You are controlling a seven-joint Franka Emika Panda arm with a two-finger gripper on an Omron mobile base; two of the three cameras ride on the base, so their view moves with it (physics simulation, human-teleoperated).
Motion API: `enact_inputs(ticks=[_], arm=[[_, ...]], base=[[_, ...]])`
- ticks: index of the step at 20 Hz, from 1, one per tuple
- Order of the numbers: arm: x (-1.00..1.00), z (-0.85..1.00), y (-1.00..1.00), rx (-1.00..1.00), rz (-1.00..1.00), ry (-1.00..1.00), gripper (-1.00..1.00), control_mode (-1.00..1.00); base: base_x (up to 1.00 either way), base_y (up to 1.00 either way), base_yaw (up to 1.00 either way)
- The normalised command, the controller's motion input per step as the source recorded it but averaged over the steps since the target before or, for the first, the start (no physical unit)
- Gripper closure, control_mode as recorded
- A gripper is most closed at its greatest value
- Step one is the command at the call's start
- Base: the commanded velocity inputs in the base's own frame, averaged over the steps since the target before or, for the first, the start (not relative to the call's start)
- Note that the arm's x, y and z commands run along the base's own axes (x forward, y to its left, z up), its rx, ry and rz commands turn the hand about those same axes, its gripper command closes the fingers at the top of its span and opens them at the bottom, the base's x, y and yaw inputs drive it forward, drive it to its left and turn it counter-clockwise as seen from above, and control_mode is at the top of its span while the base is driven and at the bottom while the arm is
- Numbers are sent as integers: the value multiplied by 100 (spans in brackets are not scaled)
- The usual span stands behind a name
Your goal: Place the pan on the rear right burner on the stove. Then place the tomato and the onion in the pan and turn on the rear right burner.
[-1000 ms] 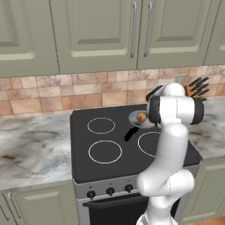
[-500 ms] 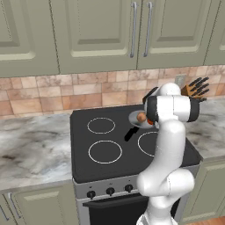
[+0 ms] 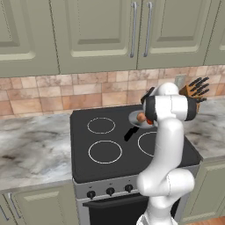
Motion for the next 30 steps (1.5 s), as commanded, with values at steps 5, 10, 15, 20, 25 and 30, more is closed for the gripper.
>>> enact_inputs(ticks=[5, 10, 15, 20, 25, 30], arm=[[10, -15, 0, -1, -2, 9, 100, -100], [3, -14, 0, -3, -2, 8, -100, -100], [-7, 3, -1, 0, -3, -1, -100, -100], [-16, 14, -7, 0, -2, -5, -100, -100], [-18, 17, -7, 0, 0, -6, -100, -100], [-11, 25, -1, 0, -1, -11, -100, -100]], base=[[0, 0, 0], [0, 0, 0], [0, 0, 0], [0, 0, 0], [0, 0, 0], [0, 0, 0]])
